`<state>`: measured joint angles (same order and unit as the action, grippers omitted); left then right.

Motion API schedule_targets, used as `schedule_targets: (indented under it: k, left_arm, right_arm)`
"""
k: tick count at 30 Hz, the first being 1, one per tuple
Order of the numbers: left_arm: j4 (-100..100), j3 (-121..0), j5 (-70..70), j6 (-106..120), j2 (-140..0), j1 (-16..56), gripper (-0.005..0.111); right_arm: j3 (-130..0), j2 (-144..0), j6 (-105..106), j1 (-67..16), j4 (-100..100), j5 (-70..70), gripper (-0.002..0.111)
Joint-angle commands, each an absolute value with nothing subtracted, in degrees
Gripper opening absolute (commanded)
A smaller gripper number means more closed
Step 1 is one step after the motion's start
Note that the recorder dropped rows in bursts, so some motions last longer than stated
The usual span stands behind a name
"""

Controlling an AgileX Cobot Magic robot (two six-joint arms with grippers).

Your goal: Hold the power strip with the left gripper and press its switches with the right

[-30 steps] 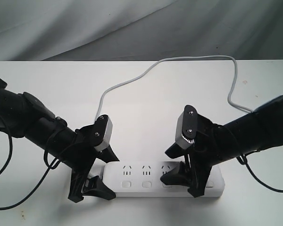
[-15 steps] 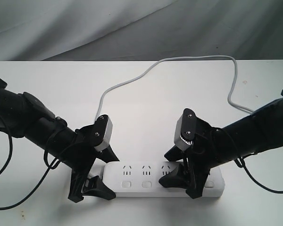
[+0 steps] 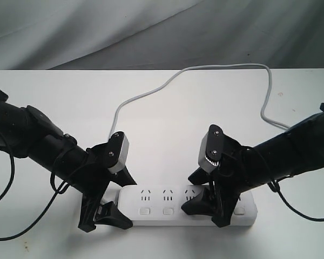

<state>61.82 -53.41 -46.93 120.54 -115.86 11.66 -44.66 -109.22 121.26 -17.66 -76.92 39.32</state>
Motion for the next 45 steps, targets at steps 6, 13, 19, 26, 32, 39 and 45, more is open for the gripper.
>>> schedule_targets:
  k: [6,13,19,26,32,39,45]
  left_arm:
    - [61.96,-53.67,-46.76,119.97,-116.04,11.96,0.052]
    - [61.96,-53.67,-46.76,119.97,-116.04,11.96,0.052]
    - [61.96,-53.67,-46.76,119.97,-116.04,11.96,0.052]
    - [61.96,-53.67,-46.76,119.97,-116.04,11.96,0.052]
    - [61.96,-53.67,-46.76,119.97,-116.04,11.96,0.052]
    - [61.96,-53.67,-46.76,119.97,-116.04,11.96,0.052]
    - [61.96,-53.67,-46.76,119.97,-116.04,11.96,0.052]
  right_arm:
    - [-44.46,-110.45,121.89,-17.15,-73.57,30.16,0.063]
    - [-44.46,-110.08,121.19,-17.15,-73.84,30.49,0.063]
    - [-44.46,-103.60,121.40,-17.15,-75.39,34.65,0.063]
    - [-44.46,-97.67,121.54,-11.73,-75.62,41.02,0.063]
    - [-42.60,-97.67,122.83,-3.86,-74.65,48.16,0.063]
    - [-40.72,-98.74,122.83,-4.11,-74.55,48.67,0.063]
    - [-40.72,-103.89,122.83,-4.11,-73.45,49.79,0.063]
